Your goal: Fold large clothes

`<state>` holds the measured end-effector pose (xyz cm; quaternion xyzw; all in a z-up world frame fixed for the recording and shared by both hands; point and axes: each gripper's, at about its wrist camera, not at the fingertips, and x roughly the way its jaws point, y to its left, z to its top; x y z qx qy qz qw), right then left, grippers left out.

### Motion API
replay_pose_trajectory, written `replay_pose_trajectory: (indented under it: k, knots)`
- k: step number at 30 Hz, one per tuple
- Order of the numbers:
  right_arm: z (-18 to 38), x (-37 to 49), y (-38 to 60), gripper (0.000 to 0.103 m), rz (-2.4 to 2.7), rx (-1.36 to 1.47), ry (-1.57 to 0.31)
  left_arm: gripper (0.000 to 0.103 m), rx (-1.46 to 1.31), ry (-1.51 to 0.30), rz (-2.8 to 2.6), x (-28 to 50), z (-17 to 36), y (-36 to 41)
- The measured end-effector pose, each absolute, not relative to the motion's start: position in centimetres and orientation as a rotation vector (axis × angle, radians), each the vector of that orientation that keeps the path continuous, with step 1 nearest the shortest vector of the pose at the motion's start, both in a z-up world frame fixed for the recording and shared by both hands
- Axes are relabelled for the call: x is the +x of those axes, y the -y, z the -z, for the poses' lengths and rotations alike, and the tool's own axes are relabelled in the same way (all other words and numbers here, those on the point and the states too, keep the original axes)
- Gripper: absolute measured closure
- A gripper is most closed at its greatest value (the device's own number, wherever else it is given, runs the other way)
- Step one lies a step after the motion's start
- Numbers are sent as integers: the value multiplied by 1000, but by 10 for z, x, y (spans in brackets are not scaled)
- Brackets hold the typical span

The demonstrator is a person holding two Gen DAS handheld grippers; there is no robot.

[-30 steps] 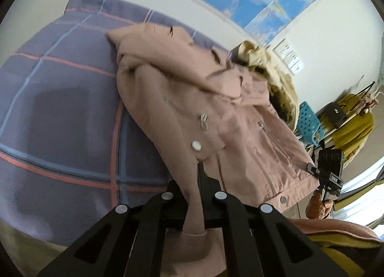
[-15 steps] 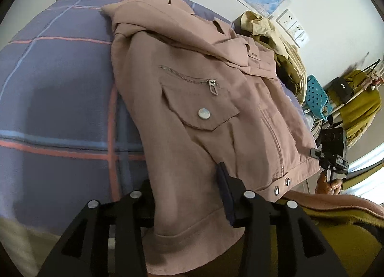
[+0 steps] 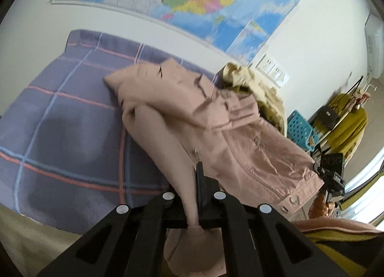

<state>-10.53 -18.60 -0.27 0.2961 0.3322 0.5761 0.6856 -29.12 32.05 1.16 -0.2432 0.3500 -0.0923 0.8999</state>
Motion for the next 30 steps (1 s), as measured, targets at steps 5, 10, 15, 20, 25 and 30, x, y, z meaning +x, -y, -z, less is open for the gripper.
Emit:
replay_pose_trajectory:
  k: [5,10,15,20,25,30]
  knots:
    - [-11,-97,183,94,-1274,666,-716,101,-581,-690,197,-282,-21,-345]
    - [-34,-61,170,94,-1265,699,-707,100,-572,-702,176,-251,-39,-355]
    - [-55,-7,156,94,-1202,710,-715,99,-540,-718,166,-215,-62,-372]
    - [-65,56,136,94,-1149,740,-753,99,-530,-758,147,-164,-77,-385]
    - [-62,113,115,94,-1092,760,-808,98,-545,-799,116,-116,-73,-403]
    - [-40,175,94,93,-990,768,-908,98,-537,-900,44,-60,-50,-418]
